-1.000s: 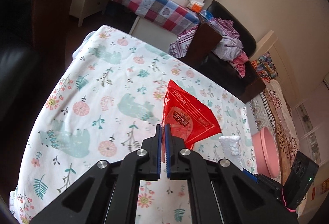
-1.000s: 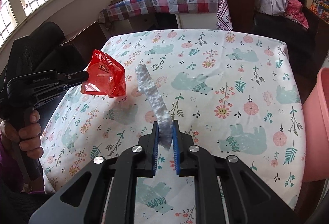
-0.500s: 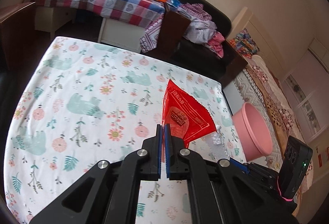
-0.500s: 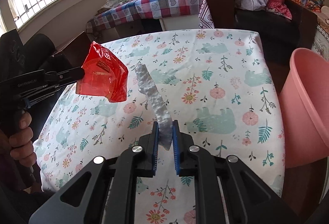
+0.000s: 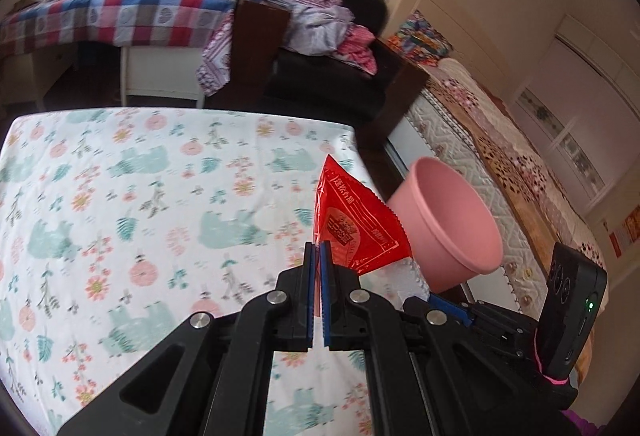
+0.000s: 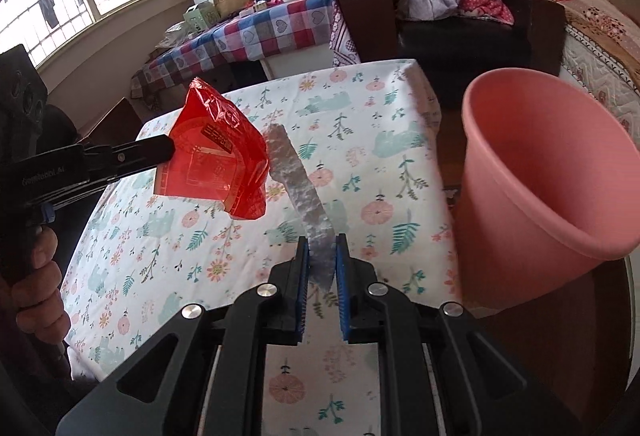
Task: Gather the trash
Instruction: 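Carry the red bag and white strip over the pink bucket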
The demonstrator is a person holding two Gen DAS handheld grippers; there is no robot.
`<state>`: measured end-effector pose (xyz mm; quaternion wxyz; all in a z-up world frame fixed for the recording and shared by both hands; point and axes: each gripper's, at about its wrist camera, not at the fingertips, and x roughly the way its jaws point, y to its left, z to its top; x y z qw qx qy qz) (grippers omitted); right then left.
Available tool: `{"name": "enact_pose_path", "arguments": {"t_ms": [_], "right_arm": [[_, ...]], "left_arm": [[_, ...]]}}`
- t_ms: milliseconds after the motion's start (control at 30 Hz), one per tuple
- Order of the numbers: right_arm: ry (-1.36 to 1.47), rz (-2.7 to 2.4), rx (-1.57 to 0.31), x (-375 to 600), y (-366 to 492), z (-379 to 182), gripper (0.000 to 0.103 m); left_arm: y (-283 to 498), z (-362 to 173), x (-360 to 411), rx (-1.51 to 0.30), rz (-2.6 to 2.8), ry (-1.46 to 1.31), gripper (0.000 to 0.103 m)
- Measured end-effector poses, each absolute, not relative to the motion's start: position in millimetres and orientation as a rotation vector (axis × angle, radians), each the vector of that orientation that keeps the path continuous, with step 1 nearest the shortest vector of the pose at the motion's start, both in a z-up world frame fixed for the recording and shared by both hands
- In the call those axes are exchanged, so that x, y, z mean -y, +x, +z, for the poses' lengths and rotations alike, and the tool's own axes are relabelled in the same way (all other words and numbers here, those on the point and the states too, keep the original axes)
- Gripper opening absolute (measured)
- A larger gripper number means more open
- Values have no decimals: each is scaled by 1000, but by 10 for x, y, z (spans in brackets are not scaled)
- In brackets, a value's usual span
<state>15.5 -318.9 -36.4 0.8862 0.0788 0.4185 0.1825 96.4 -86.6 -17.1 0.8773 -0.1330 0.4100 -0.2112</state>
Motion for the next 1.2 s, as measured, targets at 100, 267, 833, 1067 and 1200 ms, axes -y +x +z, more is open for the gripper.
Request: {"name": "enact_pose_path", "arguments": {"t_ms": [100,267,833,1067,1200], "right_arm": [[188,327,-847,3410,158,-315,13],[209,251,-812,3701,178,-251,13],[266,22,-754,4470,338,-205,13],[270,-16,-774,4583,387,-301,13],[272,-32,-781,4622,399,-337,13]], "left_arm": [[1011,-103,1089,-845,-490,-253,2],[1108,-10,1462,-828,-563,-212,2],[1400,125,2541,-784,-734,-79,2],[1501,-15,2789,-803,-746,-38,2],[1548,-115,2891,-820,-740,-20,2]]}}
